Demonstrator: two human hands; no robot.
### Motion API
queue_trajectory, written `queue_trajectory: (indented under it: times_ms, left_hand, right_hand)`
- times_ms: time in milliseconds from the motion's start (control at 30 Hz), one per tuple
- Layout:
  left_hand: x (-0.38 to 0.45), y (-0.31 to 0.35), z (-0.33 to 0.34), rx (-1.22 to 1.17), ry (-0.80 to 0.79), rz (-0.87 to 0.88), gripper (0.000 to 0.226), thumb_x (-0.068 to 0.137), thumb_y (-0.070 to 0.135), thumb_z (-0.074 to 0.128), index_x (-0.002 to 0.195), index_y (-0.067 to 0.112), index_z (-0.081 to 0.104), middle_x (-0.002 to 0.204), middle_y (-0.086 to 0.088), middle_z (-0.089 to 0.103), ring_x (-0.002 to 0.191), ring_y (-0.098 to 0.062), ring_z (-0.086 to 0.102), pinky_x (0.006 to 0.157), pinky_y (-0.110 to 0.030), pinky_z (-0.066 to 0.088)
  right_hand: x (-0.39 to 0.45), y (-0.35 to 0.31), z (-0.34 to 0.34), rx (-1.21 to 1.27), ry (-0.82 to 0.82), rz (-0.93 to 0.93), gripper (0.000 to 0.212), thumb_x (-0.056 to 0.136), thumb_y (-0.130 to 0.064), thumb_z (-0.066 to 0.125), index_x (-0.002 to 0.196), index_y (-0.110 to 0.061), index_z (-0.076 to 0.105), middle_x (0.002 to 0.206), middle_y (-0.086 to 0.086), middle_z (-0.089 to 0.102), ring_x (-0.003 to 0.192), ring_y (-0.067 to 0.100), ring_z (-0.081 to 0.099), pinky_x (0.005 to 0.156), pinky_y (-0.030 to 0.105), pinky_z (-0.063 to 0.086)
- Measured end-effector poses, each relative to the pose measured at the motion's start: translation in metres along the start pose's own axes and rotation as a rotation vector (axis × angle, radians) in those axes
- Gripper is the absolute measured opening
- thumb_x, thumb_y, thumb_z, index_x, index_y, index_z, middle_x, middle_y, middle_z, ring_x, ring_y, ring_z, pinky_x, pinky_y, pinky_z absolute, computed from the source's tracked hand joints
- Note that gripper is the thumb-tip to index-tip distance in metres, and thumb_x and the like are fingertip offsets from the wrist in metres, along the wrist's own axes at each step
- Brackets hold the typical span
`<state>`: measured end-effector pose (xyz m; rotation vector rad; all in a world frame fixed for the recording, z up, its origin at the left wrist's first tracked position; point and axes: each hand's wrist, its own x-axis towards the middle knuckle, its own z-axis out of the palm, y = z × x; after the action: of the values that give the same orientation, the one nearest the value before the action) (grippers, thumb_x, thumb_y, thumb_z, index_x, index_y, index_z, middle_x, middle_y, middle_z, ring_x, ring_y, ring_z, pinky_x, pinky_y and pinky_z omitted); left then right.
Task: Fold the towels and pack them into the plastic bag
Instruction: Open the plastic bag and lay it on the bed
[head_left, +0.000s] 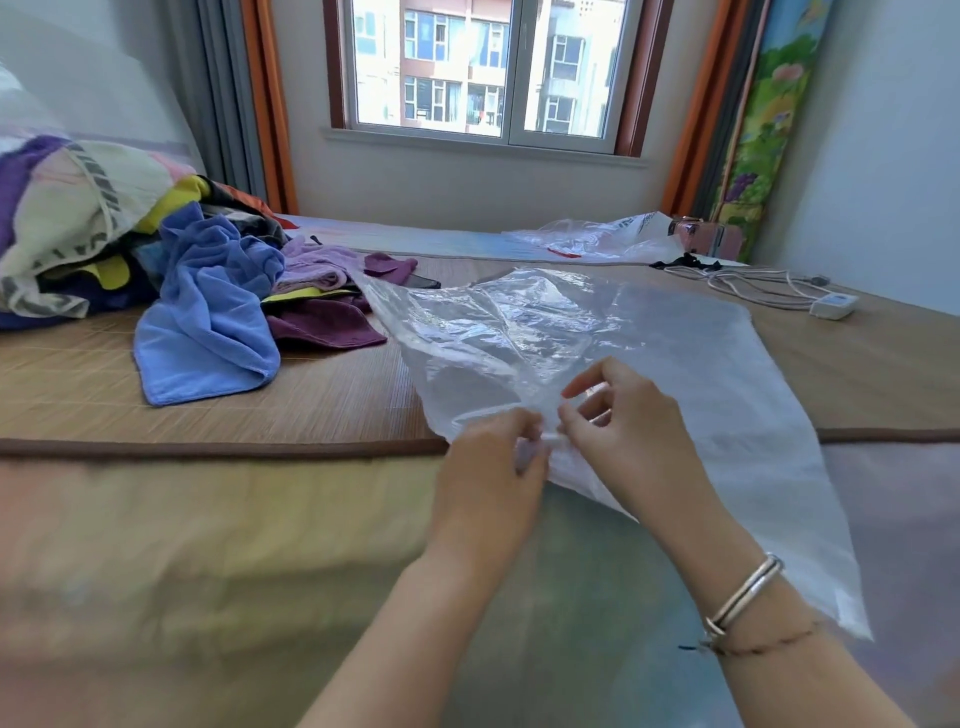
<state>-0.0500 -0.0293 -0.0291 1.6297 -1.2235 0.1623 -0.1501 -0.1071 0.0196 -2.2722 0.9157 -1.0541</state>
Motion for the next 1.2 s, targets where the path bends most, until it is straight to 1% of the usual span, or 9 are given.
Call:
queue_trajectory:
  times_ms: [200,333,567,667,800,933,1000,1100,1200]
  left_hand:
    - [0.014,-0.013,-0.007,0.145,-0.133,0.019,0.088,0.079,0.024,0.074,0.151,0.033,0.024,0.102,0.004,0.065,0.101,-0.022,0.057,0.091,-0.040,0.045]
    - [0.021,-0.015,-0.011,0.236,-0.202,0.012,0.100,0.084,0.032,0.069,0.141,0.049,-0.011,0.106,0.006,0.064,0.107,-0.027,0.054,0.098,-0.042,0.041]
    - [0.025,-0.017,-0.017,0.285,-0.287,-0.100,0.083,0.090,0.050,0.056,0.134,0.058,-0.014,0.112,0.015,0.057,0.121,-0.021,0.046,0.110,-0.056,0.026]
    - [0.028,-0.019,-0.022,0.387,-0.300,-0.143,0.066,0.094,0.051,0.047,0.145,0.056,0.005,0.112,0.010,0.051,0.120,-0.024,0.044,0.108,-0.055,0.027]
    - [0.033,-0.020,-0.039,0.469,-0.312,-0.227,0.027,0.093,0.055,0.046,0.117,0.054,0.059,0.094,0.009,0.040,0.114,-0.021,0.041,0.106,-0.055,0.024]
    - [0.043,-0.021,-0.061,0.449,-0.369,-0.385,0.025,0.080,0.072,0.053,0.074,0.050,0.063,0.109,0.016,0.048,0.120,-0.012,0.041,0.108,-0.060,0.016]
    - [0.052,-0.010,-0.058,0.340,-0.385,-0.387,0.026,0.081,0.067,0.058,0.083,0.042,0.064,0.126,0.014,0.049,0.127,-0.011,0.042,0.112,-0.051,0.021]
    - [0.061,0.021,-0.035,-0.031,-0.343,-0.391,0.037,0.095,0.047,0.051,0.127,0.030,0.057,0.136,0.008,0.053,0.126,-0.014,0.048,0.102,-0.028,0.034]
    - [0.058,0.033,-0.016,-0.028,-0.481,-0.435,0.052,0.098,0.058,0.030,0.146,0.037,0.036,0.151,0.004,0.040,0.139,-0.021,0.035,0.111,-0.034,0.024]
  right_hand:
    - [-0.014,0.007,0.001,-0.396,-0.232,-0.052,0.038,0.081,-0.034,0.065,0.099,-0.024,0.033,0.098,-0.002,0.046,0.106,0.027,0.050,0.083,0.036,0.043]
    - [-0.021,0.009,-0.014,-0.491,-0.252,-0.017,0.022,0.083,-0.036,0.058,0.090,-0.023,0.042,0.096,-0.001,0.056,0.100,0.025,0.055,0.080,0.034,0.044]
    - [-0.003,0.008,-0.032,-0.318,0.146,-0.152,0.017,0.086,-0.017,0.055,0.072,-0.015,0.046,0.067,0.004,0.056,0.067,0.027,0.058,0.060,0.036,0.044]
    - [0.023,0.005,-0.048,-0.147,0.246,-0.097,0.015,0.090,-0.014,0.054,0.076,-0.010,0.049,0.064,0.004,0.058,0.048,0.014,0.061,0.048,0.021,0.040]
    - [0.059,0.005,-0.059,-0.019,0.145,0.026,0.017,0.094,-0.017,0.048,0.079,-0.012,0.043,0.073,0.008,0.060,0.049,0.017,0.067,0.043,0.033,0.046]
    - [0.074,-0.011,-0.058,0.065,-0.028,0.108,0.014,0.100,-0.016,0.042,0.090,-0.006,0.043,0.079,0.012,0.058,0.058,0.022,0.070,0.048,0.034,0.056]
    - [0.074,-0.025,-0.053,0.106,-0.107,0.102,0.010,0.101,-0.014,0.041,0.097,-0.005,0.043,0.082,0.014,0.056,0.058,0.025,0.069,0.054,0.037,0.060]
    - [0.068,-0.042,-0.042,0.096,-0.218,0.081,0.008,0.100,-0.012,0.040,0.096,-0.006,0.043,0.085,0.016,0.058,0.065,0.034,0.069,0.060,0.045,0.060]
    - [0.065,-0.047,-0.038,0.041,-0.203,0.016,0.011,0.097,-0.011,0.039,0.085,-0.012,0.040,0.082,0.015,0.062,0.066,0.036,0.067,0.059,0.049,0.059]
